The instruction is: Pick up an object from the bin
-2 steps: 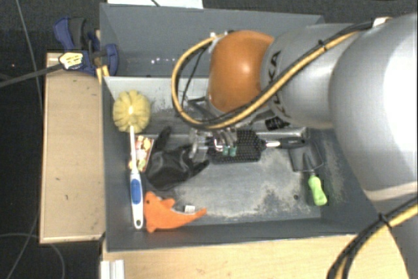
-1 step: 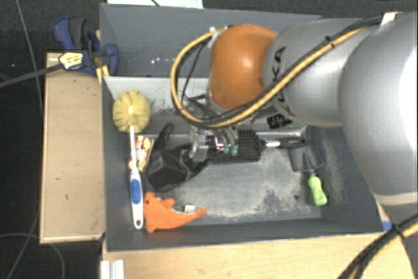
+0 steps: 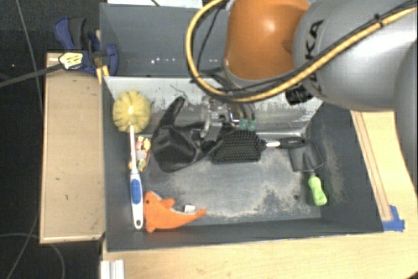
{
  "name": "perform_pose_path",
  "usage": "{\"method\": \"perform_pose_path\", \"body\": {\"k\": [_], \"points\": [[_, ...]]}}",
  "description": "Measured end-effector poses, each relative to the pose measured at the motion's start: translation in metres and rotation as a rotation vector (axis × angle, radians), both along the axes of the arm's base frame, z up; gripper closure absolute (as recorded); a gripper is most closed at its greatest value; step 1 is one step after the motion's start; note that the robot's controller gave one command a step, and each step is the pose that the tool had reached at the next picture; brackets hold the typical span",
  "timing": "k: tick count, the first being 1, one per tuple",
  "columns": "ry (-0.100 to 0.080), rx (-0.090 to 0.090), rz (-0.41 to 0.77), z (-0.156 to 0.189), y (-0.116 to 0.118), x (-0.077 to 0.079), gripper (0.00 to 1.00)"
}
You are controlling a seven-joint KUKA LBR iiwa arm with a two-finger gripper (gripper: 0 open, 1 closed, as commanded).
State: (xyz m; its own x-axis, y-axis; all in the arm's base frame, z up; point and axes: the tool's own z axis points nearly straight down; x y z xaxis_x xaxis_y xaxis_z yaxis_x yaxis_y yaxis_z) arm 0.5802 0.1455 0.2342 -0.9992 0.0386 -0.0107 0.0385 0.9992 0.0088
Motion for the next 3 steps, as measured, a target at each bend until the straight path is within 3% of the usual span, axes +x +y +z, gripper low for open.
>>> {"method": "perform_pose_path", "body": {"k": [1,2,3], "points": [[-0.006,0.001,0.007,0.041,0.003,-0.004,1.00],[0.002,0.002,-0.203,-0.038,0.018,-0.011,1.00],[-0.013,0.003,-0.037,-0.004,0.011,-0.006,1.00]]}}
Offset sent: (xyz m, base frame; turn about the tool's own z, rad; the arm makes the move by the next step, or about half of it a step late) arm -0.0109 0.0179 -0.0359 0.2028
